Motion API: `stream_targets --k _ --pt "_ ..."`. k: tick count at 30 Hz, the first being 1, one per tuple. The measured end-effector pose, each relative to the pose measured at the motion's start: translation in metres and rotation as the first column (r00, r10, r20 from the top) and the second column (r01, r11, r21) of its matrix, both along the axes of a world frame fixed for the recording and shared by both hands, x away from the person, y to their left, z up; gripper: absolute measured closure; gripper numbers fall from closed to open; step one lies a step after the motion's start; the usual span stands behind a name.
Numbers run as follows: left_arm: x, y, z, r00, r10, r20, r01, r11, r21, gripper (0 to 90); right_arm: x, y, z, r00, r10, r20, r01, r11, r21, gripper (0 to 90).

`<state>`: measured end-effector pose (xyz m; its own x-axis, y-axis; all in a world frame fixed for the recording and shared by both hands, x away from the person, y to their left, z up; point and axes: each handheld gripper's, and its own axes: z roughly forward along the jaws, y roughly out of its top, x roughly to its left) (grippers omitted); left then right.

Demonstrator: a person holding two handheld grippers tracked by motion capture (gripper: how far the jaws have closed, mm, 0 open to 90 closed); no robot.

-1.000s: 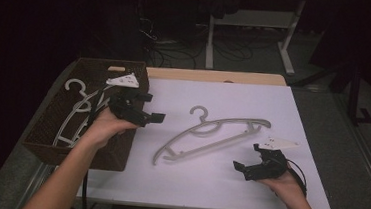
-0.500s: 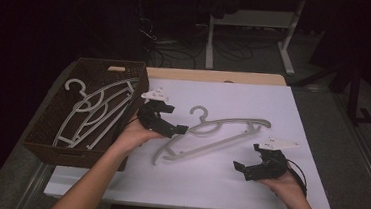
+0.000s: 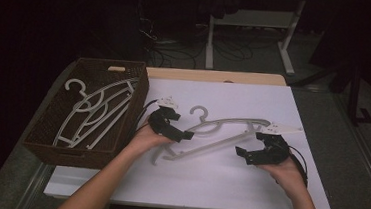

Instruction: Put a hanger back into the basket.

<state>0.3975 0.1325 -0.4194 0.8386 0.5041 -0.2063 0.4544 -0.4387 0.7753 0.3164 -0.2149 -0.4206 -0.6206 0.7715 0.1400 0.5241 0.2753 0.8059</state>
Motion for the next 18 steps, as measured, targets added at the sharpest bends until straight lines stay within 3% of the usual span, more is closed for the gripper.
stream_targets --k 4,10,11,16,17,18 --pt "0.001 0.000 -0.005 0.9999 -0.005 -0.014 0.005 1.0000 -0.005 0.0 0.016 0.005 0.006 0.9999 -0.016 0.002 0.016 0.9982 -0.059 5.2" --pt "0.001 -0.001 -0.006 0.9999 -0.008 -0.011 0.008 0.9999 -0.006 0.0 0.042 0.008 0.008 0.9986 -0.031 -0.042 0.027 0.9964 -0.080 14.0" --pt "0.000 -0.001 -0.007 0.9999 -0.010 -0.011 0.010 0.9999 -0.003 0.0 0.055 0.009 0.005 0.9970 -0.052 -0.056 0.045 0.9917 -0.120 20.4" --pt "-0.001 -0.002 -0.007 0.9999 -0.014 -0.010 0.014 0.9999 -0.002 0.0 0.064 0.008 -0.001 0.9937 -0.063 -0.093 0.051 0.9913 -0.122 31.7" --pt "-0.001 -0.003 -0.007 0.9998 -0.017 -0.006 0.017 0.9999 -0.004 0.0 0.067 0.006 -0.006 0.9907 -0.074 -0.114 0.057 0.9876 -0.147 41.5" --pt "-0.001 -0.003 -0.007 0.9998 -0.018 -0.005 0.018 0.9998 -0.003 0.0 0.067 0.005 -0.006 0.9902 -0.077 -0.116 0.058 0.9862 -0.155 45.0"
